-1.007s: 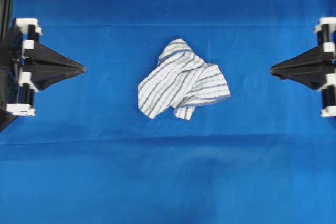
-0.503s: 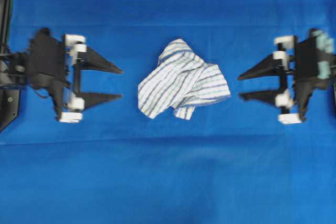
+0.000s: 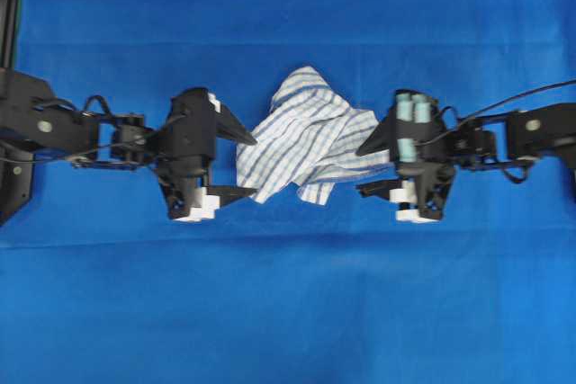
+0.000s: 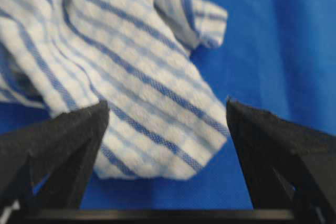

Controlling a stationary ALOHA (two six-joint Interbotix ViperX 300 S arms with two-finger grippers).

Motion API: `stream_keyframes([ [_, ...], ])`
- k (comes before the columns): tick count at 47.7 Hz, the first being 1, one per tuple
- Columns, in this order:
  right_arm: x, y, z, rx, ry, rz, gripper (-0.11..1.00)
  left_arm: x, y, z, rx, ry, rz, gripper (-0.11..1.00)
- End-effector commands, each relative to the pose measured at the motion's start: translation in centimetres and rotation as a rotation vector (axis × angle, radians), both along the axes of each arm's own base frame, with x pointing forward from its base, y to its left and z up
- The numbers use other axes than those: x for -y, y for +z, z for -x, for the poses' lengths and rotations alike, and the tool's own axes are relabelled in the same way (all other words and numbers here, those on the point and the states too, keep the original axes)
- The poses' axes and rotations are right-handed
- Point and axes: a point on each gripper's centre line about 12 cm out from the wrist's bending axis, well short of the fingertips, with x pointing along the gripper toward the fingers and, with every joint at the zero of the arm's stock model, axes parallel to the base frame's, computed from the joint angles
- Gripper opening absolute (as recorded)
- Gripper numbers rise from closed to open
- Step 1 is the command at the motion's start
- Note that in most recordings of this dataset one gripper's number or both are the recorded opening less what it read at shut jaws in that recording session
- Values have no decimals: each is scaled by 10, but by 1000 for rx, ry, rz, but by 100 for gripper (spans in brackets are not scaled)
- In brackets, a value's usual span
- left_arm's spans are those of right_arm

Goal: Lift the towel with both arms.
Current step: 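Move both grippers inward and pinch opposite edges of the striped towel, then lift the towel with both grippers and pull it up and apart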

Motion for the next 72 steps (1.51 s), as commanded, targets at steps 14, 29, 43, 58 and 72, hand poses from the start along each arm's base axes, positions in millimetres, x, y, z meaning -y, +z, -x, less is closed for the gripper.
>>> stream_keyframes([
  [14, 9, -20, -19, -37, -29, -5, 64, -1, -32, -17, -74, 3, 0, 89],
  [29, 15, -20, -20, -37, -42, -1, 40, -6, -37, -12, -149, 20, 3, 59],
  [43, 16, 2, -18, 15, -45, 1, 5, -18, -10, -7, -160, 48, 3, 5],
  [58, 24, 90, -16, 141, -60, 14, 5, -30, 89, 9, -32, 90, 14, 5],
  [72, 39, 182, 1, 248, -85, 72, 5, -36, 181, 40, 156, 113, 5, 5],
])
